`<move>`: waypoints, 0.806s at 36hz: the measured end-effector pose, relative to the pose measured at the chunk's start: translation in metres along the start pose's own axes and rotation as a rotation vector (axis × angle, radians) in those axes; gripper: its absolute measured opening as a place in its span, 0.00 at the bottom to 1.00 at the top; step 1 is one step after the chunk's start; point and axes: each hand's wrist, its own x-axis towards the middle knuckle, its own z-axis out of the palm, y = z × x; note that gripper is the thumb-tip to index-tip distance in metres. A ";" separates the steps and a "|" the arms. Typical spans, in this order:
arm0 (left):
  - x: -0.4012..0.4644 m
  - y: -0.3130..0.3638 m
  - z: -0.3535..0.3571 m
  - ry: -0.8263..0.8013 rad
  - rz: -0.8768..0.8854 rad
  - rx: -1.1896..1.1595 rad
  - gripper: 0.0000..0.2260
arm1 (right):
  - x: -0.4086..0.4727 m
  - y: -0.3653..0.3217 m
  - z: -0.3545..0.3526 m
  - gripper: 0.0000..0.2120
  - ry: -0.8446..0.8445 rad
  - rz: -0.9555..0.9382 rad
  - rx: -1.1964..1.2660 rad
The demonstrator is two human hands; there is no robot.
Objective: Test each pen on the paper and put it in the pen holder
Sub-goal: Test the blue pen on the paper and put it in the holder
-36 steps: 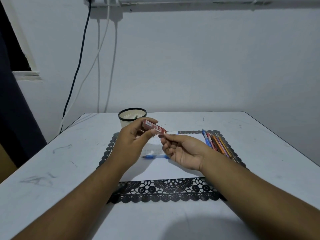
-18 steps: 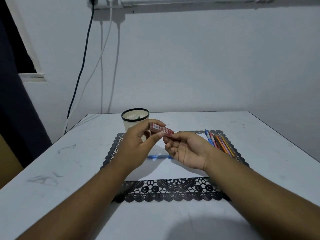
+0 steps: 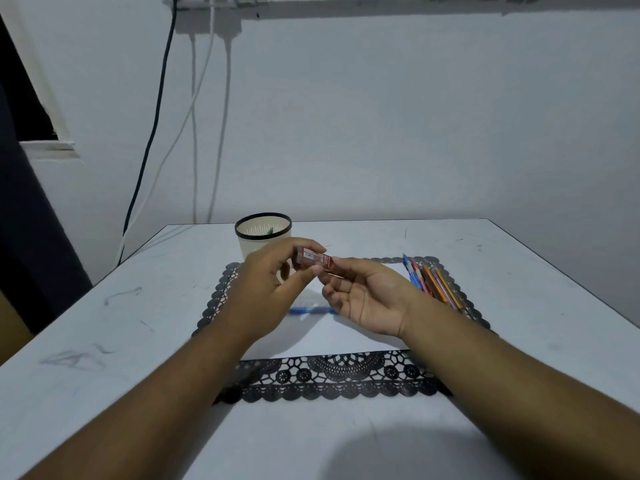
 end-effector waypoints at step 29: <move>-0.004 -0.015 0.011 0.029 -0.223 0.138 0.12 | -0.007 -0.008 0.000 0.02 0.296 -0.534 -0.631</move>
